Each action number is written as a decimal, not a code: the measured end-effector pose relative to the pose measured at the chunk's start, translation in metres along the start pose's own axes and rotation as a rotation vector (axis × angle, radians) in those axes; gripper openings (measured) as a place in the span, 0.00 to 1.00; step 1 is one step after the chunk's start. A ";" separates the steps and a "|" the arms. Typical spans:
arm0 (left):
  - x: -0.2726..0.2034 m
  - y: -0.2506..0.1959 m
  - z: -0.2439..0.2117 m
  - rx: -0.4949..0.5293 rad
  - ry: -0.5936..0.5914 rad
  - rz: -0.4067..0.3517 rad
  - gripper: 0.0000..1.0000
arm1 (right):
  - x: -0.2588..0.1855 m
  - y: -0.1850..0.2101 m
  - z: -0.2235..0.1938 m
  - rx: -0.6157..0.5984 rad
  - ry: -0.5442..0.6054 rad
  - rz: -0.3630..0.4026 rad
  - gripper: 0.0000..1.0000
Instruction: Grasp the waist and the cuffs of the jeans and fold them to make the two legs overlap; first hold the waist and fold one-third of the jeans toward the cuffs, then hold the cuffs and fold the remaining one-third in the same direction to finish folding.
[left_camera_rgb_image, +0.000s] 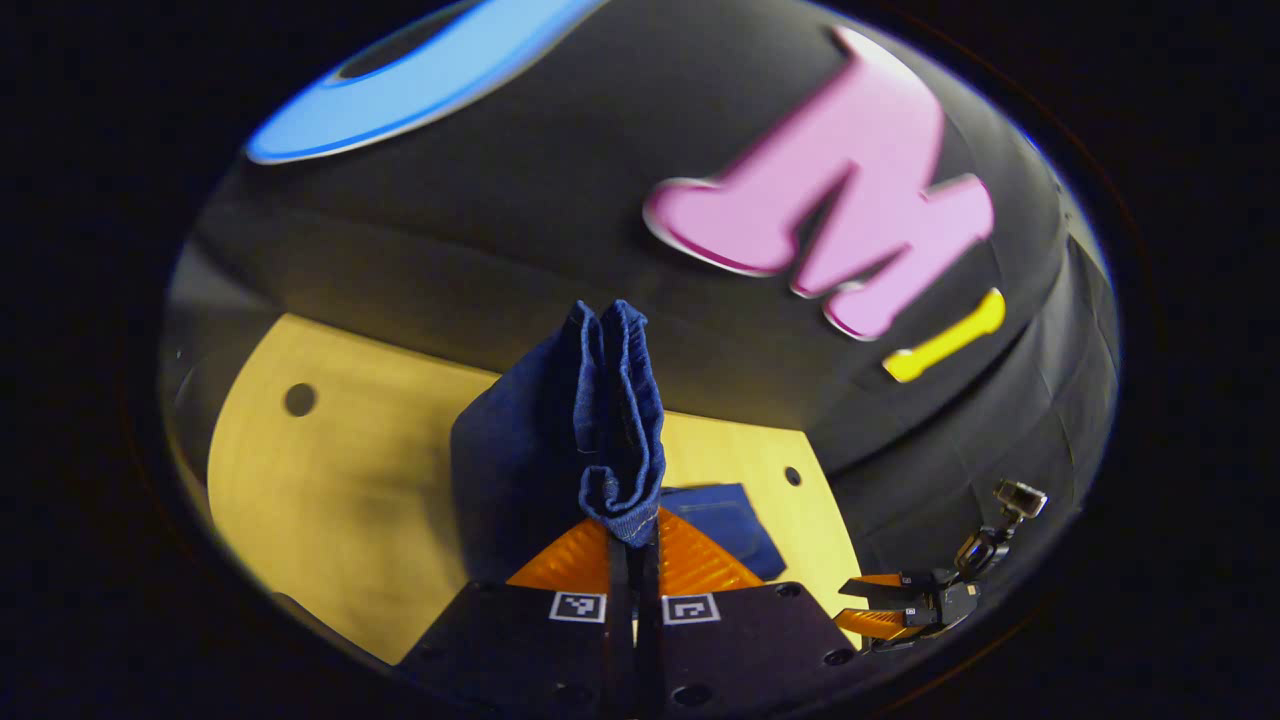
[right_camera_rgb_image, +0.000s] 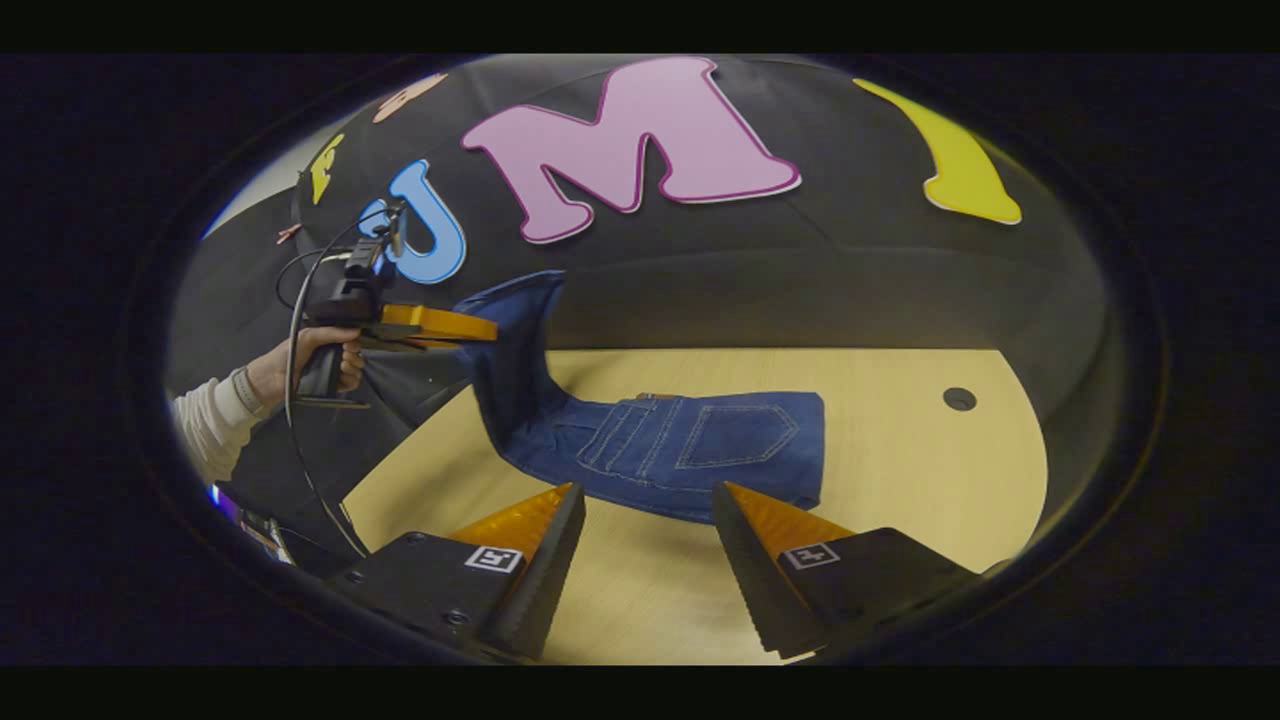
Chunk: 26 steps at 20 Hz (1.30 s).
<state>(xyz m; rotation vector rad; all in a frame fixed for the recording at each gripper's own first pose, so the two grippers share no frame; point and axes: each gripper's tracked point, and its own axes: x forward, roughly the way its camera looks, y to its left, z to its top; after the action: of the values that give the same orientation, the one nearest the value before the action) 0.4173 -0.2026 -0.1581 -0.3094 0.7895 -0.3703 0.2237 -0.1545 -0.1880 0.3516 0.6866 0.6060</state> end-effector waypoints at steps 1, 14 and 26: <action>0.021 -0.029 -0.018 0.010 0.038 -0.040 0.06 | -0.010 -0.002 -0.001 0.010 -0.009 0.000 0.78; 0.103 -0.070 -0.171 0.247 0.254 0.227 0.56 | -0.072 -0.070 -0.030 -0.067 -0.031 -0.088 0.79; -0.226 -0.143 -0.221 0.368 -0.272 0.220 0.97 | -0.175 0.055 -0.026 -0.077 -0.282 -0.206 0.98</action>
<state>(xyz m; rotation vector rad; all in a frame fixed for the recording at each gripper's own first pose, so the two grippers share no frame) 0.0795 -0.2612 -0.1061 0.0724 0.4694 -0.2528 0.0764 -0.2185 -0.0952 0.2833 0.4204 0.3761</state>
